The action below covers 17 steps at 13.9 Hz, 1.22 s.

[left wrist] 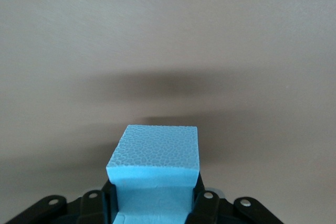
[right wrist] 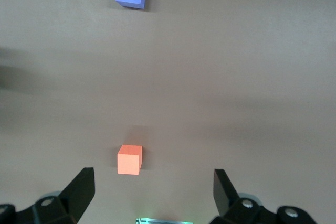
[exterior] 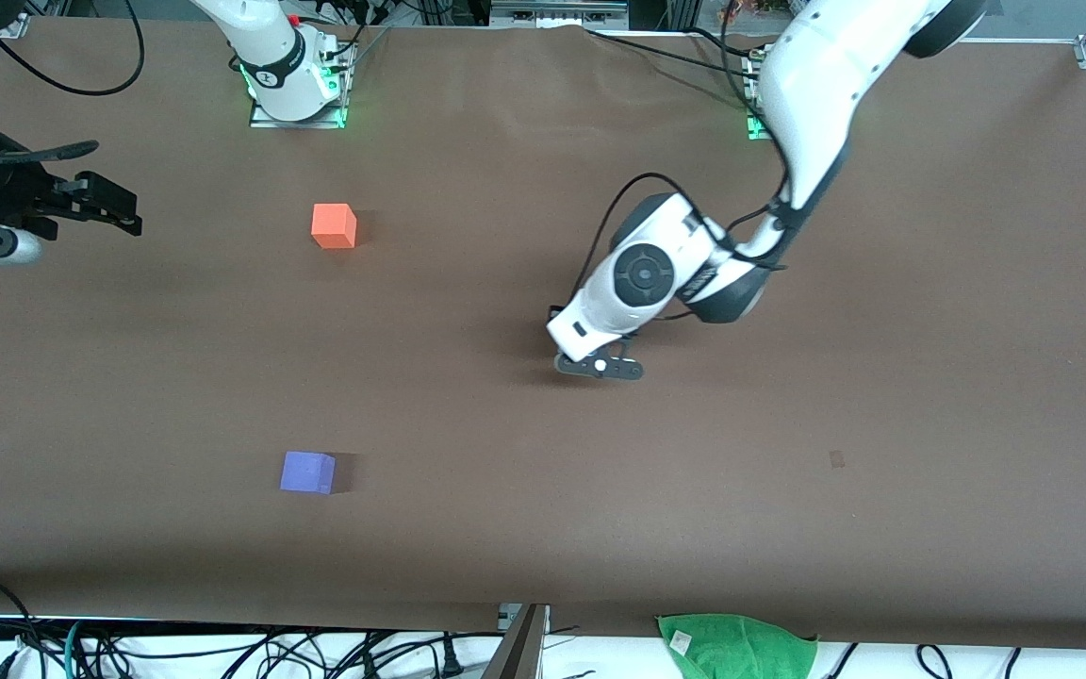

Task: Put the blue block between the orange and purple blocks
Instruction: 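Carry the blue cube to mid-table and release it with the left gripper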

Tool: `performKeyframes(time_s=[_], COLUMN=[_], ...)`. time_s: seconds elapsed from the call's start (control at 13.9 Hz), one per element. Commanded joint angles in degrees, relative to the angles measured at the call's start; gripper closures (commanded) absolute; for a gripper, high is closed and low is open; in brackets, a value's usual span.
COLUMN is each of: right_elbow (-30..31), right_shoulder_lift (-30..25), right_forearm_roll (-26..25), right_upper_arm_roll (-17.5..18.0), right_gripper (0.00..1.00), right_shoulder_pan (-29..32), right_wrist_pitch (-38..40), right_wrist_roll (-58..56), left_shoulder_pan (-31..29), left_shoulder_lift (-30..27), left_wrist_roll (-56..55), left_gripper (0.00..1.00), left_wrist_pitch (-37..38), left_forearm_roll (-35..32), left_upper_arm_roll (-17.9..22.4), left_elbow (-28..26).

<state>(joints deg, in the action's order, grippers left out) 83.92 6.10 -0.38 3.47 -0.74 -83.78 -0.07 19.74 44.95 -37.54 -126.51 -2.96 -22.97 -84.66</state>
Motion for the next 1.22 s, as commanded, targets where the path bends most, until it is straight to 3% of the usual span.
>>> performKeyframes(time_s=[0.0,0.07,0.14,0.5,0.93,1.15], right_elbow=[-1.30,-1.30,-1.30,-1.04,-1.22,-1.13], right_shoulder_lift=[0.94,0.94,1.11,3.30,5.50,7.52], right_forearm_roll=[0.20,0.29,0.29,-0.24,0.46,2.65], right_upper_arm_roll=[0.39,0.39,0.31,0.39,0.74,0.74], right_gripper=[0.00,0.00,0.00,0.00,0.00,0.00], right_shoulder_pan=[0.13,0.21,0.30,0.04,-4.26,-9.70], right_wrist_pitch=[0.28,0.19,0.11,0.37,-1.29,-4.72], right_wrist_roll=[0.25,0.25,-0.01,-0.63,4.45,12.18], left_shoulder_pan=[3.37,3.28,3.20,2.49,-5.40,-10.67], left_shoulder_lift=[2.86,2.95,2.95,1.11,-13.72,-15.85], left_wrist_roll=[-7.36,-7.55,-7.20,-7.38,-6.68,-4.39], left_gripper=[0.79,0.46,0.00,0.00,0.00,0.00], left_wrist_pitch=[-3.55,-4.00,-4.01,-2.26,23.47,33.49], left_forearm_roll=[0.15,0.06,-0.03,-0.12,-1.42,-4.93], left_upper_arm_roll=[1.43,1.69,1.78,1.79,1.87,2.57], left_elbow=[2.75,2.49,2.22,1.96,2.66,2.84])
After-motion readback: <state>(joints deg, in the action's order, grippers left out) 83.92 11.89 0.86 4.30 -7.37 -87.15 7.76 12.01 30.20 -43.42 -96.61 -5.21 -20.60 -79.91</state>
